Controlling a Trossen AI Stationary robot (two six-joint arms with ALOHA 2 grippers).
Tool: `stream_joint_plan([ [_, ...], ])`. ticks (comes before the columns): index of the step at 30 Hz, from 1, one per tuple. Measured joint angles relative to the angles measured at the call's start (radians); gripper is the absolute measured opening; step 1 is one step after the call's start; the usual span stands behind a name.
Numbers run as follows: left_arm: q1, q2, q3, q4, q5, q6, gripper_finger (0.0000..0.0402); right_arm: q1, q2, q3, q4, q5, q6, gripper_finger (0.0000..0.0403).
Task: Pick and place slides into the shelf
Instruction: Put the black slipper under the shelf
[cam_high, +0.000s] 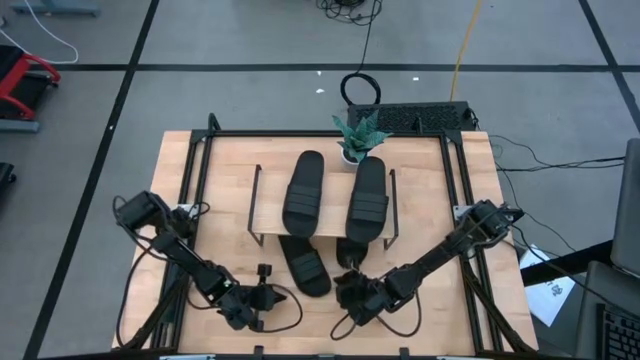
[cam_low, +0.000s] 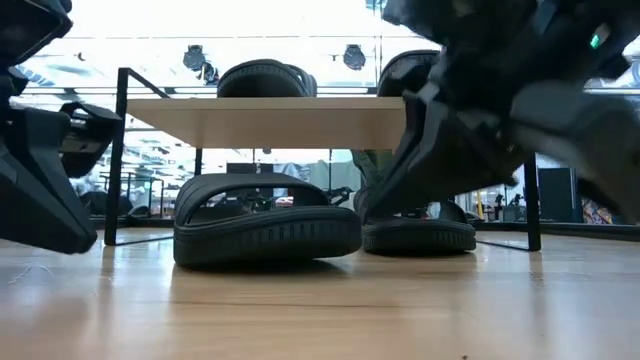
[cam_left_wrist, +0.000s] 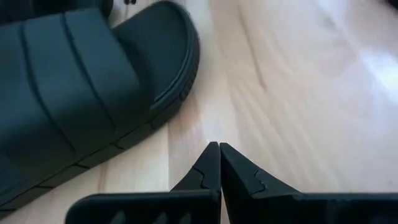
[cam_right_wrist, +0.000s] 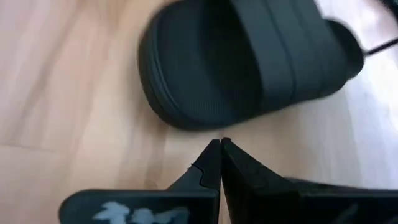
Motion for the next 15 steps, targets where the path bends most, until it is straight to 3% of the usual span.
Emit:
stream_joint_plan([
  [15, 0.076, 0.003, 0.000, -0.001, 0.007, 0.011, 0.0000, -0.028, 0.002, -0.044, 0.209, -0.131, -0.047, 0.0000],
])
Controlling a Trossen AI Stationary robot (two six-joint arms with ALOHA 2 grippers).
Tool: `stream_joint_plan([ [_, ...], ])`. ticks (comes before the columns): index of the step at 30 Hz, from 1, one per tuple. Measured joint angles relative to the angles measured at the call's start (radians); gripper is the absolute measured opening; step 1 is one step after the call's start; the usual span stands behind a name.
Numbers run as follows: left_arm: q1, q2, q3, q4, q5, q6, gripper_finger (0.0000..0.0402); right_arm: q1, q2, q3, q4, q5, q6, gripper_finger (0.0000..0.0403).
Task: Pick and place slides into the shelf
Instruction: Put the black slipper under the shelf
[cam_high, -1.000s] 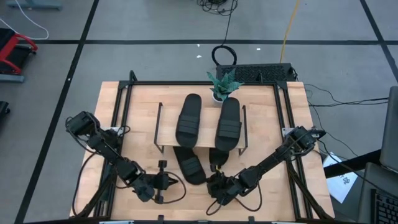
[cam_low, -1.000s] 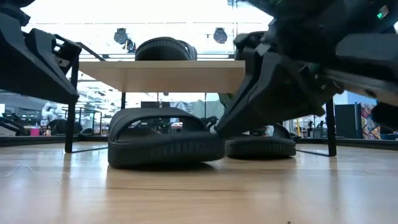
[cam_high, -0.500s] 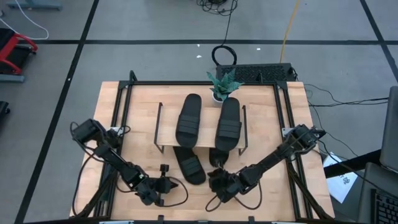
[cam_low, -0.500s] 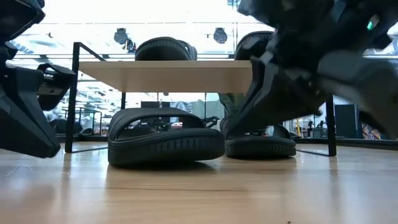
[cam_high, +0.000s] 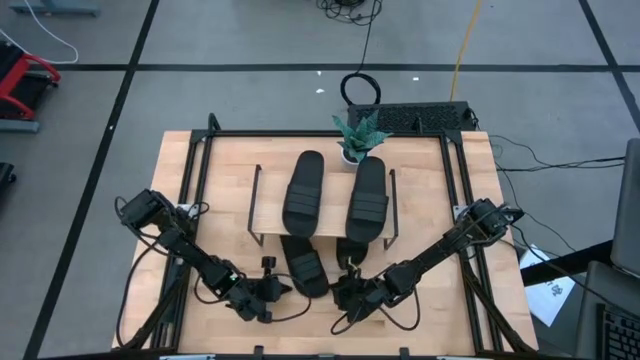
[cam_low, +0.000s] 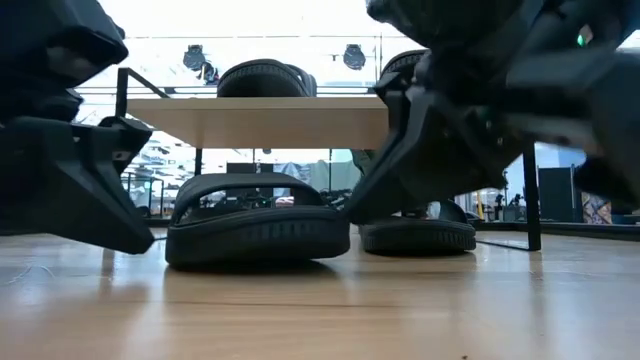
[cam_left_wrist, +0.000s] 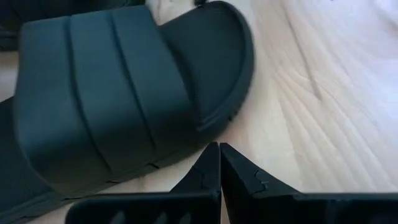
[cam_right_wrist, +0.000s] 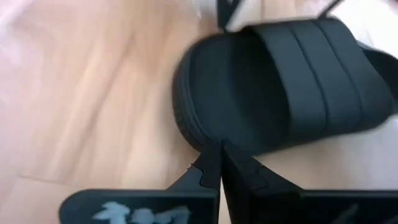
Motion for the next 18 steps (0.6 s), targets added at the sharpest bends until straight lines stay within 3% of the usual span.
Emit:
stream_joint_plan([
  [6, 0.021, 0.000, 0.000, -0.028, 0.003, 0.000, 0.0000, -0.018, 0.000, 0.000, 0.045, -0.078, -0.006, 0.0000],
  [16, 0.025, 0.000, 0.000, -0.100, -0.054, -0.024, 0.0000, -0.002, 0.000, 0.000, -0.006, -0.039, -0.006, 0.0000],
  [18, 0.022, -0.001, 0.000, -0.100, -0.038, -0.021, 0.0000, 0.008, -0.003, 0.000, -0.036, 0.022, -0.004, 0.0000],
])
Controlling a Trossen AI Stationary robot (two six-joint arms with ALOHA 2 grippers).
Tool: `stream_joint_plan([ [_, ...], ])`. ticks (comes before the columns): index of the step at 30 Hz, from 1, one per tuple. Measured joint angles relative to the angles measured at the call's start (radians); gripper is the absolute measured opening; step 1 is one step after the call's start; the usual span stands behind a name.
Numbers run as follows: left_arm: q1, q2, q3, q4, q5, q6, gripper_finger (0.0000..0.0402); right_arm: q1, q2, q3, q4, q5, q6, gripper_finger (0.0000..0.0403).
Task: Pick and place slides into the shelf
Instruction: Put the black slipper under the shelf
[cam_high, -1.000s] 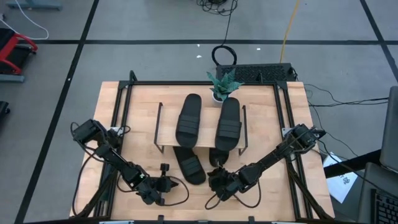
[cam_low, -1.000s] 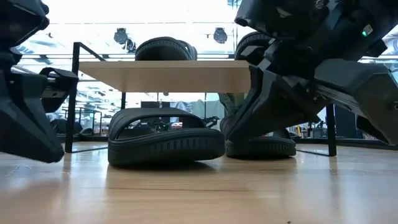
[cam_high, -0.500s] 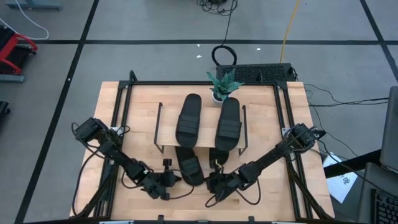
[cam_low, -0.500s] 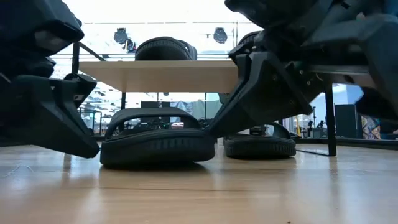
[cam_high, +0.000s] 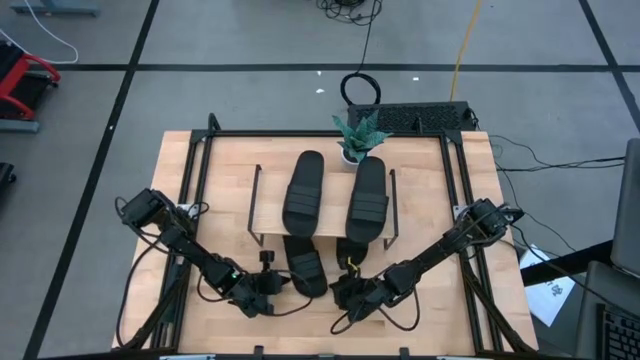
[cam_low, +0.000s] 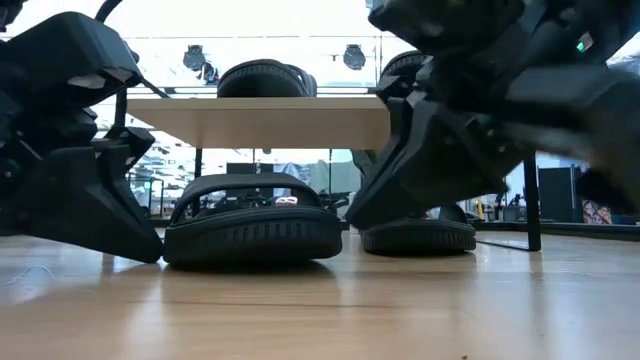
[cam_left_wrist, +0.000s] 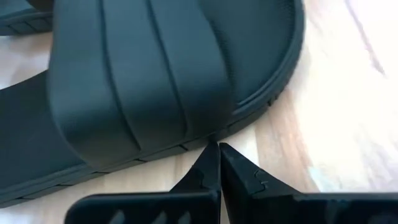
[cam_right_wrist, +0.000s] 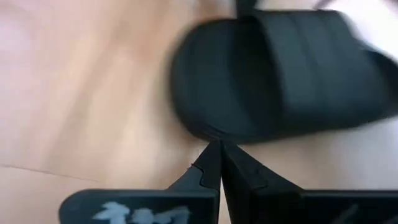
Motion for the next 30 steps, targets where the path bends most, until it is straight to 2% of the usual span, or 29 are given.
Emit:
stream_joint_plan([
  [4, -0.015, 0.000, 0.000, 0.001, -0.001, -0.002, 0.0000, 0.011, -0.016, 0.000, -0.039, 0.049, 0.024, 0.0000],
  [19, 0.037, -0.005, 0.000, -0.004, -0.012, 0.027, 0.0000, -0.034, -0.004, 0.000, 0.021, -0.097, 0.025, 0.0000],
  [30, 0.057, -0.027, 0.000, -0.003, -0.016, 0.058, 0.0000, -0.065, -0.004, -0.001, 0.034, -0.160, 0.006, 0.0000],
])
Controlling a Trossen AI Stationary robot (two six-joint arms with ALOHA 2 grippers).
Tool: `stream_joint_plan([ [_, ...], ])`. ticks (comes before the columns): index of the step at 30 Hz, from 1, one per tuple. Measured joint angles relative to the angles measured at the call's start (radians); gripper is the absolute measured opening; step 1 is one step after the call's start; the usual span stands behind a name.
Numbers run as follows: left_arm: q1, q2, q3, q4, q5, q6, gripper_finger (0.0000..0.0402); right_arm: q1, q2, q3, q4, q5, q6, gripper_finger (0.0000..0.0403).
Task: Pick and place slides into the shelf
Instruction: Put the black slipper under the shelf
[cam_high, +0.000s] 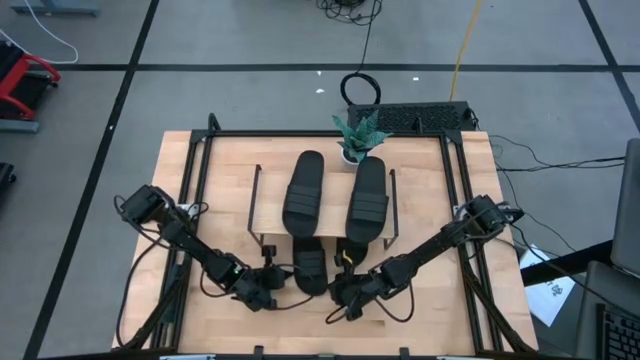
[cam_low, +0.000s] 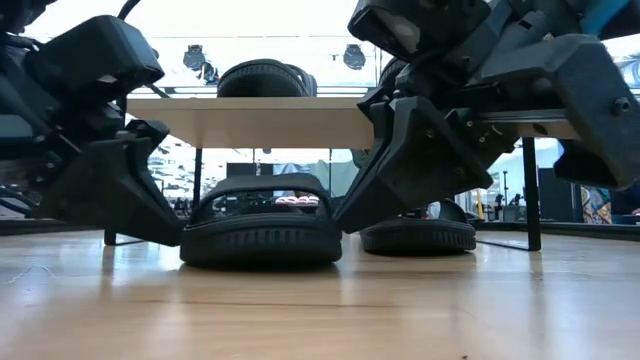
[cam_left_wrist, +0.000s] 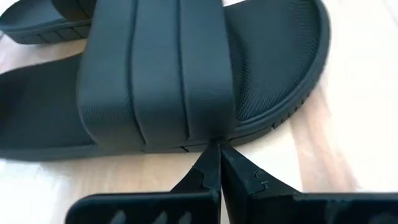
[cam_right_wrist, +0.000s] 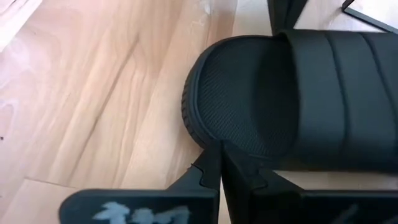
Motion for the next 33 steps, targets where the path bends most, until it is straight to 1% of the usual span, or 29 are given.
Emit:
stream_joint_plan([
  [8, 0.055, 0.000, 0.000, 0.004, -0.001, 0.000, 0.0000, -0.013, 0.001, -0.010, 0.032, -0.020, -0.008, 0.0000],
  [12, 0.037, 0.000, 0.000, 0.006, 0.008, 0.014, 0.0000, -0.001, 0.002, -0.043, 0.102, -0.007, -0.039, 0.0000],
  [17, -0.014, -0.054, 0.008, -0.052, 0.008, 0.012, 0.0000, 0.046, -0.028, -0.036, 0.072, 0.041, -0.081, 0.0000],
  [21, -0.038, -0.123, 0.008, -0.067, 0.001, 0.024, 0.0000, 0.093, -0.114, -0.032, 0.031, 0.123, -0.087, 0.0000],
  [24, -0.042, -0.144, 0.008, -0.048, 0.049, 0.026, 0.0000, 0.129, -0.162, -0.032, -0.002, 0.195, -0.087, 0.0000],
  [28, -0.041, -0.120, 0.008, 0.051, 0.137, 0.052, 0.0000, 0.173, -0.228, -0.033, -0.042, 0.326, -0.089, 0.0000],
  [30, -0.042, -0.097, 0.008, 0.086, 0.150, 0.058, 0.0000, 0.197, -0.259, -0.040, -0.059, 0.408, -0.089, 0.0000],
  [33, -0.041, -0.072, 0.008, 0.127, 0.145, 0.060, 0.0000, 0.223, -0.298, -0.058, -0.057, 0.461, -0.089, 0.0000],
])
